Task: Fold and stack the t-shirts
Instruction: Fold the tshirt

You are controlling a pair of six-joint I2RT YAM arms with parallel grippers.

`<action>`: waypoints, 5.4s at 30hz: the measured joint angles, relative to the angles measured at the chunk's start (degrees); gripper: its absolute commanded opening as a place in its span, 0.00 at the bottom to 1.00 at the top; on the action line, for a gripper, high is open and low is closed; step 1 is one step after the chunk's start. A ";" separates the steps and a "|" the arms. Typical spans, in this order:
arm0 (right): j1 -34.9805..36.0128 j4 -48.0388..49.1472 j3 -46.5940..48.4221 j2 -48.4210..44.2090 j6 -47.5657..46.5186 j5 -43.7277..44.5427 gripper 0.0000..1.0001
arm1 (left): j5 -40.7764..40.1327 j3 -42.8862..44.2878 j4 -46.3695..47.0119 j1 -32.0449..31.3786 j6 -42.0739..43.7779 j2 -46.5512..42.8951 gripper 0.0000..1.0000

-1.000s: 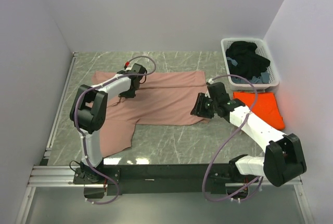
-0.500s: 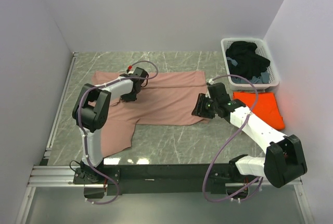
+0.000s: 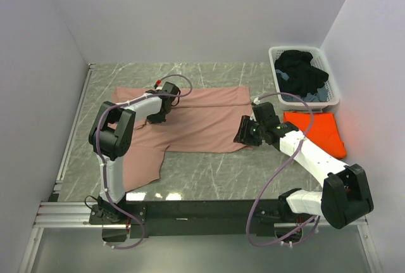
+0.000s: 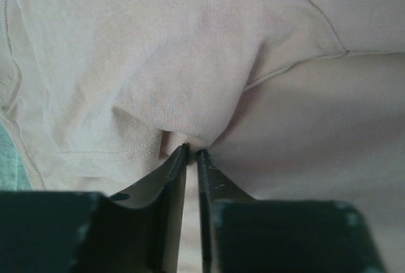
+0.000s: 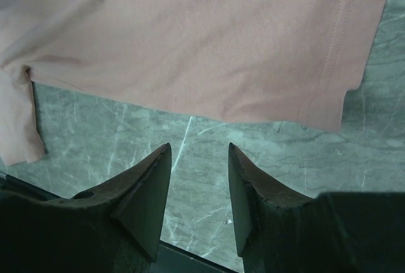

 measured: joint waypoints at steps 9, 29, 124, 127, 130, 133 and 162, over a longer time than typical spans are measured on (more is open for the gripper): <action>0.00 0.00 0.00 0.00 -0.04 -0.02 0.48 | 0.50 1.64 -2.47 0.26 -0.17 0.00 0.03; 0.00 -0.20 0.00 -0.31 -0.37 0.22 0.48 | 11.52 10.82 -14.73 0.22 -2.51 0.68 0.05; -0.92 4.52 12.33 25.94 -1.55 6.27 0.43 | 22.97 7.93 -1.22 15.67 -14.49 -1.49 0.48; -1.31 4.46 14.60 29.24 -1.55 6.19 0.43 | 23.02 10.25 -1.81 15.74 -14.43 2.86 0.48; -2.27 3.80 17.94 32.04 -1.57 5.77 0.43 | 23.17 14.03 -2.27 15.85 -14.38 6.60 0.48; -3.72 2.84 23.43 36.35 -1.77 4.90 0.43 | 23.45 18.86 -2.91 15.85 -14.40 9.73 0.49; -11.02 4.31 9.18 10.88 3.37 -0.72 0.64 | 26.56 -16.65 1.29 29.38 -21.31 -33.97 0.73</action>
